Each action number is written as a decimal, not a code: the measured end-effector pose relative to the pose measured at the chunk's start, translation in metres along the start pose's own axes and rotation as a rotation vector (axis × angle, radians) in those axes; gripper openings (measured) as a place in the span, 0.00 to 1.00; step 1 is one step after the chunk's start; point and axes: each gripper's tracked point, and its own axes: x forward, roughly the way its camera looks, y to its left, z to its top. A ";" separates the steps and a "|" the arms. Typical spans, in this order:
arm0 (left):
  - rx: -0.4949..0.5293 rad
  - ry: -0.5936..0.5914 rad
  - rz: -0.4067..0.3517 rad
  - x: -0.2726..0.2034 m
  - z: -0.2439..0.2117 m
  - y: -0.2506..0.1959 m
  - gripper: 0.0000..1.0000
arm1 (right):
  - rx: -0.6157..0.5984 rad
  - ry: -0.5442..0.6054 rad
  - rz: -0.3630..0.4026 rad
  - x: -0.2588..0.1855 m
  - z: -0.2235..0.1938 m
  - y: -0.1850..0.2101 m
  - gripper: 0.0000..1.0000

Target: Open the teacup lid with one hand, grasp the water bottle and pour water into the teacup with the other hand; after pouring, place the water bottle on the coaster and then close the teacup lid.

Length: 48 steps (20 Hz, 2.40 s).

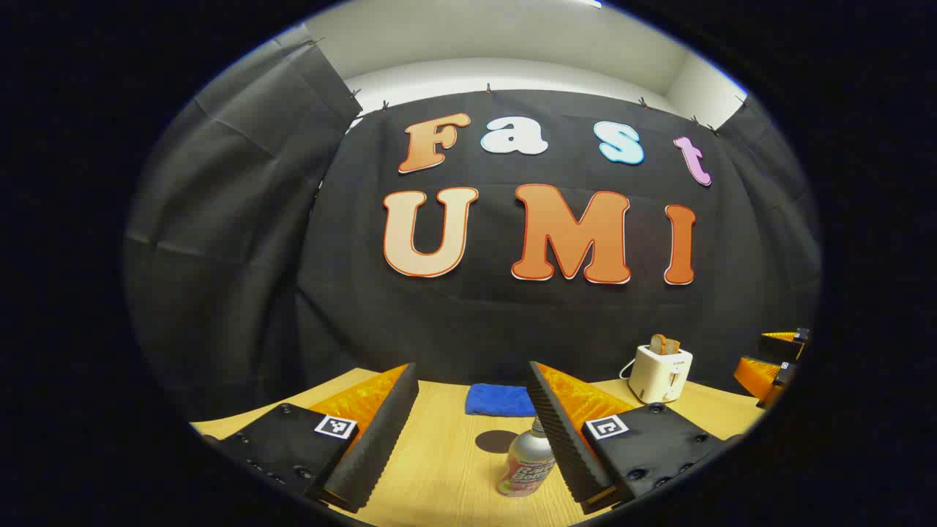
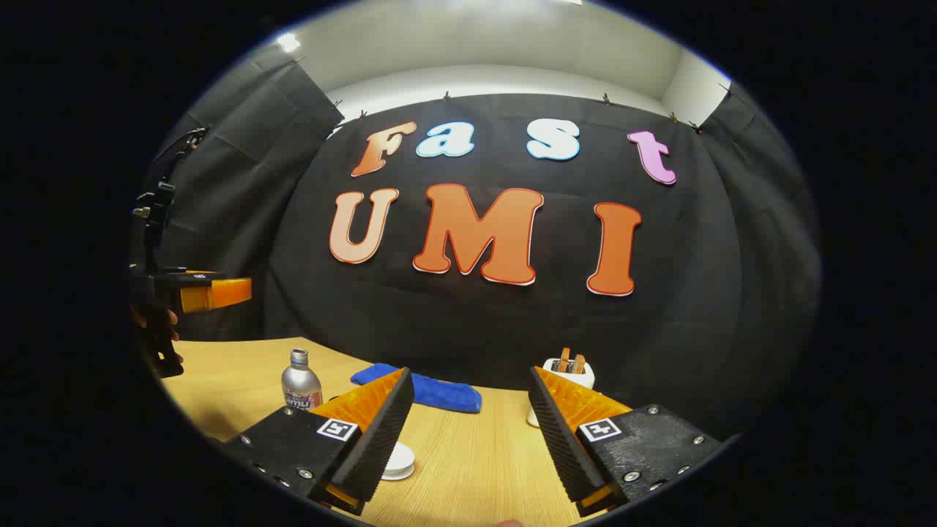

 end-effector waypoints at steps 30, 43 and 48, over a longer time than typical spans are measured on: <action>0.104 0.070 -0.049 -0.008 -0.052 -0.024 0.96 | 0.073 0.181 0.177 0.038 -0.073 0.076 0.90; 0.121 0.141 -0.027 -0.006 -0.084 -0.015 1.00 | 0.051 0.360 0.244 0.058 -0.157 0.115 0.73; 0.121 0.168 -0.019 -0.002 -0.095 -0.012 0.98 | 0.072 0.390 0.250 0.060 -0.170 0.122 0.59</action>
